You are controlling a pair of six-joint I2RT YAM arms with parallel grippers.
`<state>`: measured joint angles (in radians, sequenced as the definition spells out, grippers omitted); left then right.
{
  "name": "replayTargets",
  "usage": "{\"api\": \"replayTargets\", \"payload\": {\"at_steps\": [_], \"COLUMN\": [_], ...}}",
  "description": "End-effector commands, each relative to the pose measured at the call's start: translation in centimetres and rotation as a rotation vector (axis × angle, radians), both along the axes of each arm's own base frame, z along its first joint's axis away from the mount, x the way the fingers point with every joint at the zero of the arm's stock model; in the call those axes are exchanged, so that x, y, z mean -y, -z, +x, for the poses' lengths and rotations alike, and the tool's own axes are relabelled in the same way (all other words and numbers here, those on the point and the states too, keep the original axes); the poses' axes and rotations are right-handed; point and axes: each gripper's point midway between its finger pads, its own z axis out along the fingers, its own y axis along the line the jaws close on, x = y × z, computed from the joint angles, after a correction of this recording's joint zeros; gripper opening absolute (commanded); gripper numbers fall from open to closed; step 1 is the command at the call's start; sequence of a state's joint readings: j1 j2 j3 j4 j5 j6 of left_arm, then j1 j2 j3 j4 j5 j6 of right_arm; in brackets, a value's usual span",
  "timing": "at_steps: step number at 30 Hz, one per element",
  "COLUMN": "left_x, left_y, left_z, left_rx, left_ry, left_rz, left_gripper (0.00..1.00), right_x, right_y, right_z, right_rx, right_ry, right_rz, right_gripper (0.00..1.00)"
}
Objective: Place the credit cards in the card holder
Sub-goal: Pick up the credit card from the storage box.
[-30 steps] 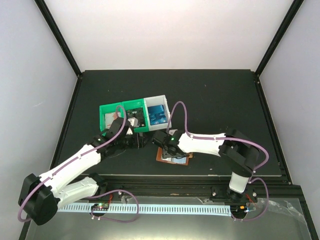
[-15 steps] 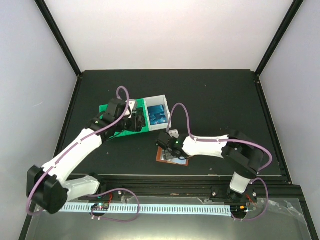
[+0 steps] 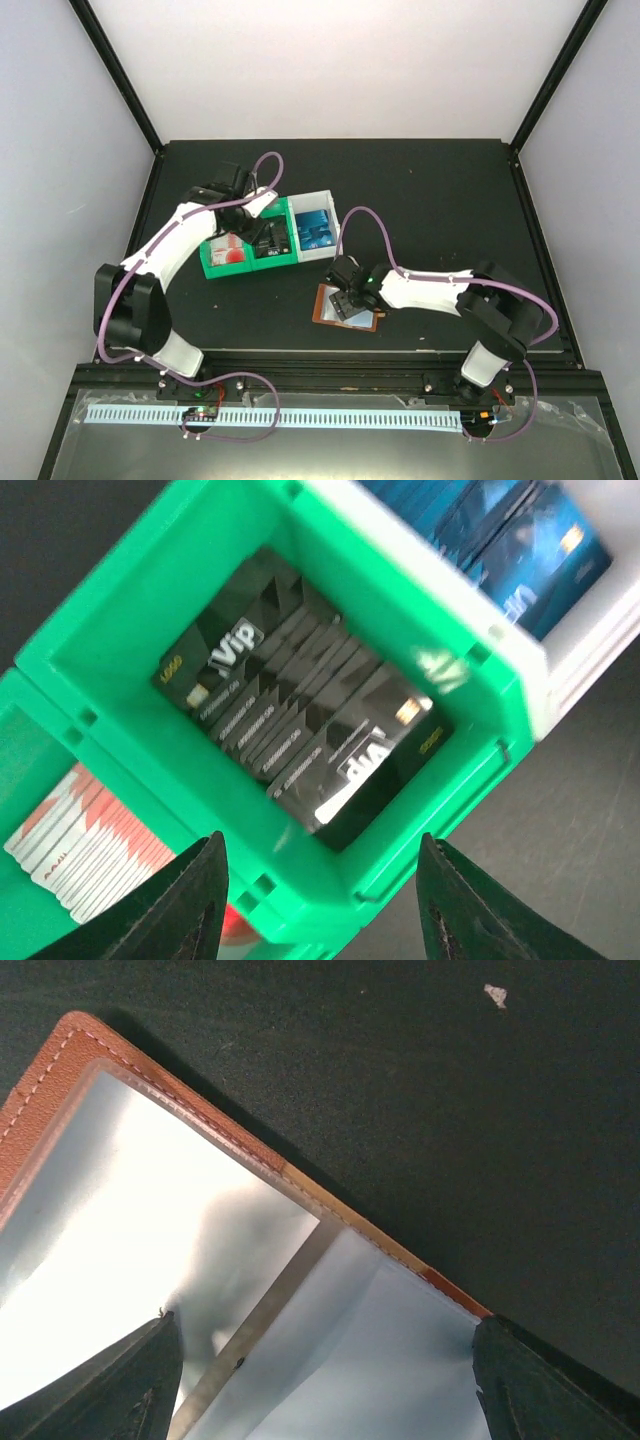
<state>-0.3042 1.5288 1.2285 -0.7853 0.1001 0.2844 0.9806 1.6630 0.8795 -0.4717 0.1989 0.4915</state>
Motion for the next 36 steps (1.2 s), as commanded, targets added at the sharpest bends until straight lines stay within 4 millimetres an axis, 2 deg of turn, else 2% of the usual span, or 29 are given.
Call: {"api": "replayTargets", "payload": {"at_steps": [1, 4, 6, 9, 11, 13, 19, 23, 26, 36], "left_x": [0.6, 1.8, 2.2, 1.8, 0.8, 0.1, 0.9, 1.6, 2.0, 2.3], "left_y": [0.7, 1.5, 2.0, 3.5, 4.6, 5.4, 7.0, 9.0, 9.8, 10.6], "left_z": [-1.2, -1.1, -0.5, 0.9, 2.0, 2.9, 4.4, 3.8, 3.0, 1.7], "left_rx": [-0.077, -0.082, -0.069, -0.074, -0.082, -0.080, -0.069, -0.148, -0.185, -0.241], "left_ry": [0.176, 0.265, 0.295, 0.297, 0.273, 0.267, 0.334, 0.377, 0.408, 0.432], "left_rz": [-0.038, -0.065, -0.058, 0.015, 0.090, 0.162, 0.199, 0.210, 0.199, 0.180], "left_gripper": [0.54, 0.54, 0.49, 0.38, 0.35, 0.33, 0.35, 0.36, 0.36, 0.29], "right_x": [1.3, 1.3, 1.0, 0.3, -0.1, -0.5, -0.5, -0.5, -0.4, -0.6], "right_y": [3.7, 3.9, 4.0, 4.1, 4.1, 4.2, 4.4, 4.6, 4.8, 4.2], "right_z": [-2.5, -2.7, -3.0, -3.2, -3.4, -3.5, -3.7, -3.8, -3.8, -3.3], "right_rx": [-0.163, -0.180, -0.198, -0.220, -0.234, -0.246, -0.261, -0.272, -0.279, -0.260], "right_ry": [-0.059, -0.060, -0.054, -0.032, -0.016, -0.006, 0.012, 0.016, 0.023, 0.046], "right_rz": [-0.038, -0.015, 0.010, 0.054, 0.079, 0.098, 0.099, 0.097, 0.092, 0.094], "right_gripper": [0.81, 0.80, 0.80, 0.80, 0.79, 0.78, 0.78, 0.78, 0.78, 0.77]}}
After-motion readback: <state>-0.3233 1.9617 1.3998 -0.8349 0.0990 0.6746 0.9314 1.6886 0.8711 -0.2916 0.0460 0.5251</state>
